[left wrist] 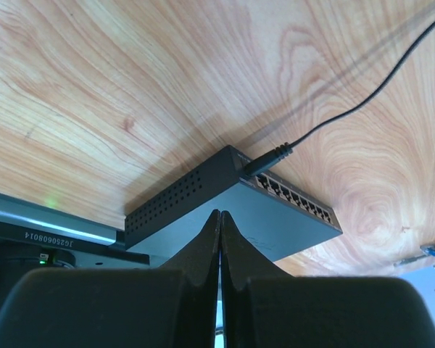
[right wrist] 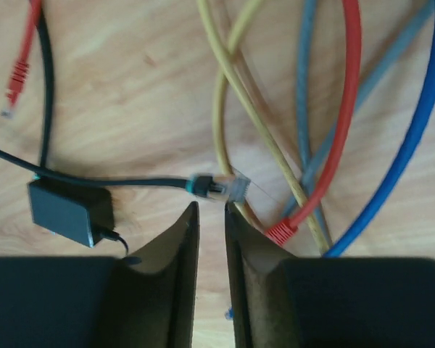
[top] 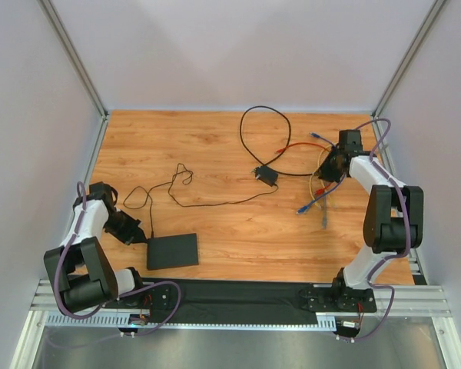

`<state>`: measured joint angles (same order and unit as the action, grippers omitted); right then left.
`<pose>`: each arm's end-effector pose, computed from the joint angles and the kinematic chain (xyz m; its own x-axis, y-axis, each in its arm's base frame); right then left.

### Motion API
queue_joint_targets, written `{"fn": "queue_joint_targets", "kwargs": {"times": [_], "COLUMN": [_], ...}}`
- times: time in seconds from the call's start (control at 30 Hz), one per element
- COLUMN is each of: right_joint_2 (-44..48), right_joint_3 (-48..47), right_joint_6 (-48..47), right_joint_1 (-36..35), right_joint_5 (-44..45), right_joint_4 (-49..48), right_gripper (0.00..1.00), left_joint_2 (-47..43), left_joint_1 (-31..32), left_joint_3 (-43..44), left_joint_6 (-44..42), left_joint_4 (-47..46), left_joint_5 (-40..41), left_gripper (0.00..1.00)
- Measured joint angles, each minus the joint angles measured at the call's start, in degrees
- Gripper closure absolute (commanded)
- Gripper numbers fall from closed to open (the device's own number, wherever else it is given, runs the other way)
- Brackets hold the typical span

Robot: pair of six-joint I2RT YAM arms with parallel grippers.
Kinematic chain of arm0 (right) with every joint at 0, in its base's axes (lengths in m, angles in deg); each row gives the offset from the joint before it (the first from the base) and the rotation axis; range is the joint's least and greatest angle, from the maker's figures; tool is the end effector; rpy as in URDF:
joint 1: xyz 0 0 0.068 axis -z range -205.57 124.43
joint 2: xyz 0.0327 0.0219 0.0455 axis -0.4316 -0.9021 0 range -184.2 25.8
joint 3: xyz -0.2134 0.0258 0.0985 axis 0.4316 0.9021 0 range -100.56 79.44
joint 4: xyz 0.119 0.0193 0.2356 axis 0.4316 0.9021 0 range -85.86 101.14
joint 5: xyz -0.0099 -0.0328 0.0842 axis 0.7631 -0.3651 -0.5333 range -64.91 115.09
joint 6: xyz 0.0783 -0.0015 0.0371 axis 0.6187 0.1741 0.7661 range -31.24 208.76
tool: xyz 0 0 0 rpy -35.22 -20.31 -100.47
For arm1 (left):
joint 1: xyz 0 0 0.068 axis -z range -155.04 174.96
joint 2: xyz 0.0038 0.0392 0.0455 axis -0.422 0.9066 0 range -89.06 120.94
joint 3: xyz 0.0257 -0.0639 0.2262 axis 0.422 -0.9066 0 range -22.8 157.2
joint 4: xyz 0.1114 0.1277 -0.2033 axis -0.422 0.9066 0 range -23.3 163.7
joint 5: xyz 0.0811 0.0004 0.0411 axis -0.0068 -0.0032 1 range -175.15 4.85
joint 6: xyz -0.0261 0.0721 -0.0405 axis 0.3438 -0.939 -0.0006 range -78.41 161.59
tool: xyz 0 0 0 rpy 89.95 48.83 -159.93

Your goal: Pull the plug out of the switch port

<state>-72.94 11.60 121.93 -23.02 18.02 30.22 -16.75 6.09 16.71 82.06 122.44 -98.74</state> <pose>0.3802 -0.0076 0.1351 -0.7138 0.5752 -0.3995 0.4391 0.8120 0.3844 0.1916 0.0465 0.0964 -0.5194 -0.8441 0.1332 -0.8488 0.4915 -0.1952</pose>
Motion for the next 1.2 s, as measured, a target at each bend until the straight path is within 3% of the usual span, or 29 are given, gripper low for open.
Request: {"fn": "queue_joint_targets", "kwargs": {"times": [0.03, 0.13, 0.23, 0.43, 0.6, 0.73, 0.93, 1.2], "right_joint_2": [0.0, 1.1, 3.3, 6.2, 3.1, -9.9, -31.3, -39.7], "right_joint_3": [0.8, 3.2, 3.0, -6.9, -16.9, -28.5, -40.6, -42.5], "right_joint_6": [-0.3, -2.4, -4.3, -8.2, -9.3, -8.9, -5.8, -0.1], "right_joint_1": [-0.1, -0.6, -2.1, -14.7, -30.1, -40.9, -51.4, -56.2], "right_joint_5": [0.2, 1.0, 3.1, 7.2, 0.3, -9.7, -21.3, -30.6], "right_joint_4": [0.7, 2.7, 6.1, 11.5, 10.3, 8.0, 8.5, 6.7], "right_gripper": [0.59, 0.36, 0.27, 0.27, 0.31, 0.33, 0.42, 0.61], "left_joint_2": [-0.2, -1.5, -3.8, -9.0, -9.4, -8.7, -5.9, -5.4], "left_joint_1": [0.0, 0.0, 0.0, 0.0, 0.0, 0.0, 0.0, 0.0], "left_joint_3": [0.0, 0.0, 0.0, -0.4, -0.5, 0.1, 3.4, 2.5], "left_joint_6": [-0.2, -0.9, -1.3, -0.8, 0.4, 1.5, 3.0, 4.2], "left_joint_4": [-0.1, -0.7, -1.8, -4.3, -4.6, -2.8, 1.9, 3.1], "left_joint_5": [-0.3, -1.8, -3.9, -7.1, -7.0, -3.3, 4.8, 6.8], "left_gripper": [1.00, 0.98, 0.98, 0.97, 0.97, 0.97, 0.97, 0.98]}}
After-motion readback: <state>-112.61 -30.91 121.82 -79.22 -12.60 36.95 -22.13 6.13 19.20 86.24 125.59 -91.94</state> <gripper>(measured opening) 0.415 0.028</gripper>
